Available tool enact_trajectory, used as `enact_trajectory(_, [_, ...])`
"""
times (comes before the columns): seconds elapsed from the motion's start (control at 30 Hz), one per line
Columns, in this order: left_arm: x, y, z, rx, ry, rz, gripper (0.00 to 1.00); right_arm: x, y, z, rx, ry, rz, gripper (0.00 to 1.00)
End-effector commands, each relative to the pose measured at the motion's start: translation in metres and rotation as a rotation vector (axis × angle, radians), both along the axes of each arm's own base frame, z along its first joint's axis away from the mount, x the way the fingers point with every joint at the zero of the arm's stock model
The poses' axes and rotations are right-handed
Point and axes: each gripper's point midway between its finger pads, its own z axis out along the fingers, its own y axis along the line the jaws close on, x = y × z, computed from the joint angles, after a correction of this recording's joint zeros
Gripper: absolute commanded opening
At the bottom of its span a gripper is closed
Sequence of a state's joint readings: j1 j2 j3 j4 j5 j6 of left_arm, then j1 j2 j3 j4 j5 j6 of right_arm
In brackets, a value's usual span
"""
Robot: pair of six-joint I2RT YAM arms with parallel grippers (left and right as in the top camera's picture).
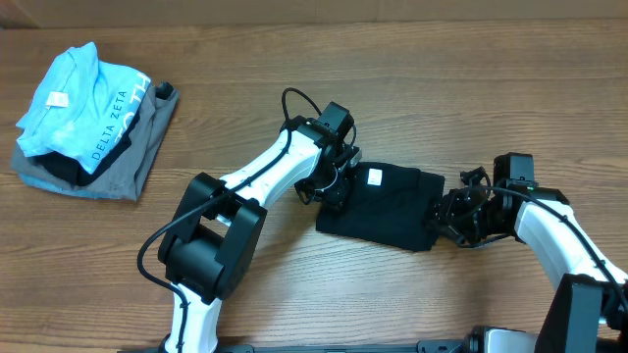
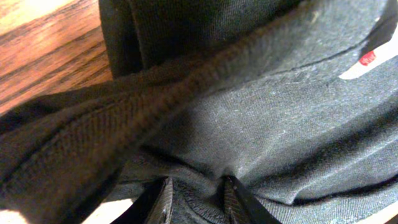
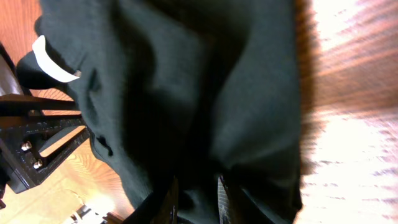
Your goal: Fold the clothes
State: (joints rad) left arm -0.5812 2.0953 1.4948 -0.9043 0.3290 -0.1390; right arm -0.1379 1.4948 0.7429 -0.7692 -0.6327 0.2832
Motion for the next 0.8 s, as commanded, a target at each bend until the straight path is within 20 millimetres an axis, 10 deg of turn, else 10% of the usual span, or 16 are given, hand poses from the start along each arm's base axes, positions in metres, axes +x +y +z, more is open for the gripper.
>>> enact_trajectory(0.0, [0.002,-0.003,0.001,-0.009,-0.008,-0.013,0.32,0.005,0.009,0.006,0.010,-0.065,0.049,0.24])
enact_trajectory(0.1, [0.002,-0.003,0.000,-0.009,-0.007,-0.013,0.32,0.014,0.010,0.007,0.002,-0.109,0.058,0.04])
enact_trajectory(0.77, [0.001,-0.002,0.000,-0.006,-0.003,-0.014,0.34,-0.013,-0.059,-0.003,-0.167,0.146,-0.212,0.04])
